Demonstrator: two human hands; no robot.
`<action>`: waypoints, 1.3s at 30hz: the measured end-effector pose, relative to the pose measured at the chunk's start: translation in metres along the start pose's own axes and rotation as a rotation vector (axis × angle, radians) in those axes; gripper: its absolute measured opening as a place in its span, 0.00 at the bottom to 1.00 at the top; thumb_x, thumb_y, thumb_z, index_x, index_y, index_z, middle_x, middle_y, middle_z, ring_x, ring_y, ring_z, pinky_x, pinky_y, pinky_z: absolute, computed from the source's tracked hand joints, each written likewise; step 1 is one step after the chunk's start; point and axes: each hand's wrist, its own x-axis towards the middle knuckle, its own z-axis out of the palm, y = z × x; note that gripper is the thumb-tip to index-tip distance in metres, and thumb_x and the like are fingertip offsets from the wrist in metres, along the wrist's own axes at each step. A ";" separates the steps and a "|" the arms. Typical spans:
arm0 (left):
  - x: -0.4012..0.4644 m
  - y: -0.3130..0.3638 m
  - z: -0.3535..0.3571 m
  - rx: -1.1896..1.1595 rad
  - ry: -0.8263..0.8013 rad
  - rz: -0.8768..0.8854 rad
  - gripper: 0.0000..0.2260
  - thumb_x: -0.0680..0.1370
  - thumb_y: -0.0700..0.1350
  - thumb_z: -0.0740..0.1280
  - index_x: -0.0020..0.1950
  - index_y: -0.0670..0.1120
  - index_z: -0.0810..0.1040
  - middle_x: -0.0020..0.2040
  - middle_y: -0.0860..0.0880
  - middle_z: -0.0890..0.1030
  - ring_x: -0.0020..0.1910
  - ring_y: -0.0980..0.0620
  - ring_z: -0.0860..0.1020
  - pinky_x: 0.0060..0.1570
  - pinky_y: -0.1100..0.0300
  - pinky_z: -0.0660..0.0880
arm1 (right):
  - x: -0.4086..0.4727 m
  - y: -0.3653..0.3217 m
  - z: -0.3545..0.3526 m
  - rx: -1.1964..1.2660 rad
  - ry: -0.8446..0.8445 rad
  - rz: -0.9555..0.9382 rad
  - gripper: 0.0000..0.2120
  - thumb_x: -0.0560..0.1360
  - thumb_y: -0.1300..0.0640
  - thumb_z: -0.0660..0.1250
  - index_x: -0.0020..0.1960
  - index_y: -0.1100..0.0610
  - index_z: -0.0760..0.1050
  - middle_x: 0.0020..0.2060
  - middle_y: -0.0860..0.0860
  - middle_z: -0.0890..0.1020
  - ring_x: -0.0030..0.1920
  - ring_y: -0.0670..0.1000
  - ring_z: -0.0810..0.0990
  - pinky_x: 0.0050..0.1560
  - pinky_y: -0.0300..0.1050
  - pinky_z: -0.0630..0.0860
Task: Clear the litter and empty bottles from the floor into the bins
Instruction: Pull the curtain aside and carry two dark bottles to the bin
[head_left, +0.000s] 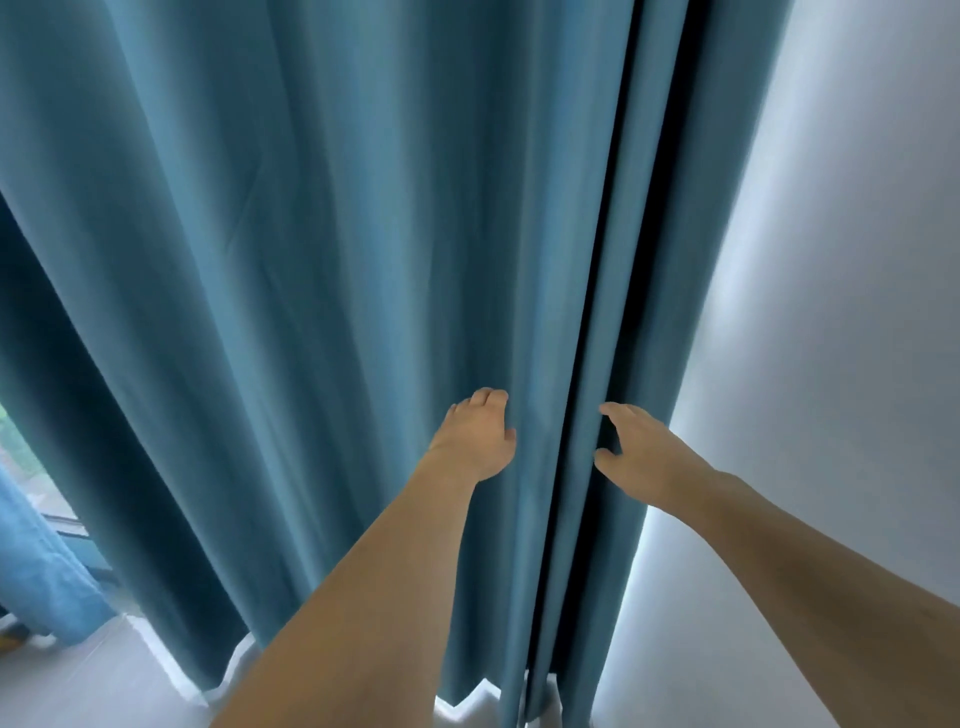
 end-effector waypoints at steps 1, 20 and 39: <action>0.008 -0.002 -0.004 0.003 0.015 0.003 0.24 0.82 0.47 0.58 0.78 0.45 0.58 0.78 0.47 0.59 0.73 0.43 0.62 0.71 0.53 0.60 | 0.008 -0.001 -0.003 0.004 0.003 -0.005 0.28 0.78 0.55 0.58 0.77 0.53 0.55 0.74 0.48 0.61 0.63 0.51 0.72 0.58 0.44 0.72; 0.136 -0.193 -0.020 0.087 0.069 -0.289 0.24 0.80 0.47 0.59 0.76 0.47 0.61 0.74 0.51 0.63 0.71 0.46 0.63 0.66 0.49 0.68 | 0.236 -0.110 0.081 -0.375 -0.846 -0.148 0.16 0.74 0.44 0.62 0.55 0.54 0.77 0.58 0.53 0.81 0.50 0.52 0.79 0.53 0.46 0.73; -0.146 -0.314 -0.110 0.270 0.450 -1.201 0.19 0.81 0.44 0.59 0.72 0.43 0.66 0.71 0.45 0.68 0.68 0.43 0.68 0.64 0.49 0.70 | 0.208 -0.383 0.191 -0.108 -0.673 -1.131 0.28 0.78 0.51 0.59 0.76 0.55 0.57 0.72 0.51 0.64 0.66 0.54 0.70 0.57 0.47 0.70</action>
